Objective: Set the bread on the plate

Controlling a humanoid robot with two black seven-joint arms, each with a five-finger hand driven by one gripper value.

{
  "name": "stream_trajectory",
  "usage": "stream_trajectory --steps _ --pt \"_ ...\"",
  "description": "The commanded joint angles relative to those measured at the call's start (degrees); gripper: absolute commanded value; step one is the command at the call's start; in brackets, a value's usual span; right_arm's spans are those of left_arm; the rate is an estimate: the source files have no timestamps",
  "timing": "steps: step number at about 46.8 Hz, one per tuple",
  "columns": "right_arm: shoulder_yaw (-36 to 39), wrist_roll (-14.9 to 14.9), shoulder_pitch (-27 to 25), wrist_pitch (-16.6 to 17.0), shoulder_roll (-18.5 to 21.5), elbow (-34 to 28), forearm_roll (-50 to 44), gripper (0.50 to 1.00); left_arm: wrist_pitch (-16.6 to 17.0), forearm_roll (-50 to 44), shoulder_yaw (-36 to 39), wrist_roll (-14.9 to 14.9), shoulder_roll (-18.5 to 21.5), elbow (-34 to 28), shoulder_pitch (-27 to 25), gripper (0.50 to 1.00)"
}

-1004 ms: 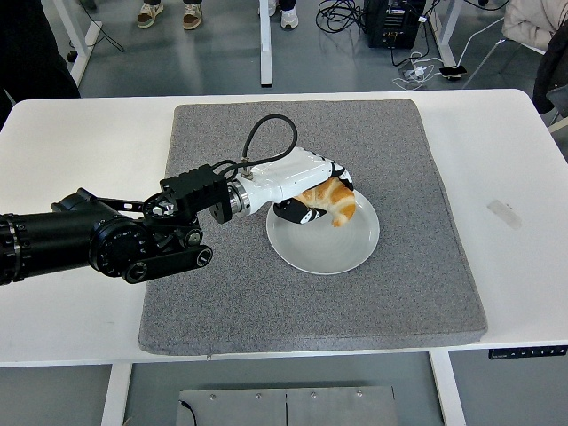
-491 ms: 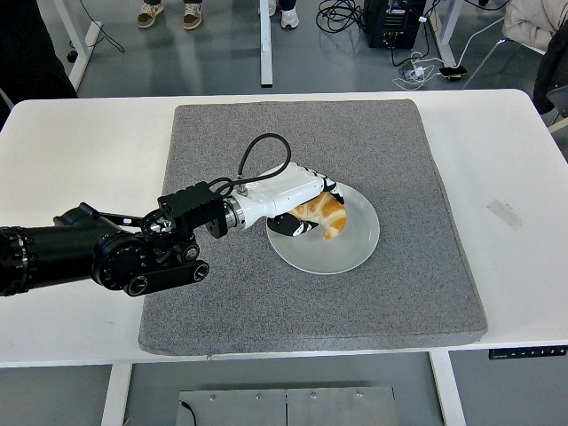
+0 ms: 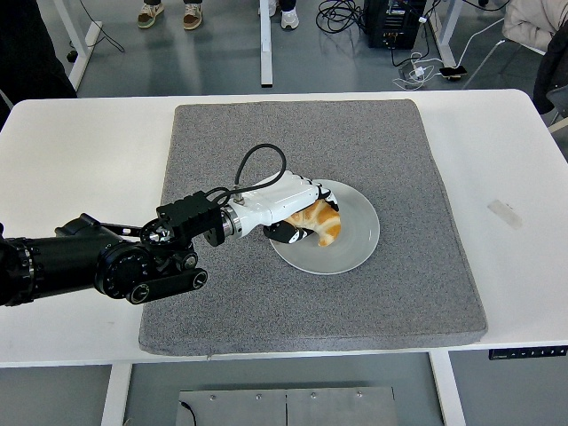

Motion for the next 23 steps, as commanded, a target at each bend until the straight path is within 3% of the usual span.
stream_trajectory --steps 1,23 --pt "0.0 0.0 0.0 0.03 0.0 0.0 0.0 1.0 -0.01 0.01 -0.04 0.0 0.0 0.08 0.02 0.5" --pt "0.0 0.0 0.0 -0.06 0.0 0.0 0.0 1.0 -0.01 0.01 -0.04 0.0 -0.96 0.96 0.64 0.5"
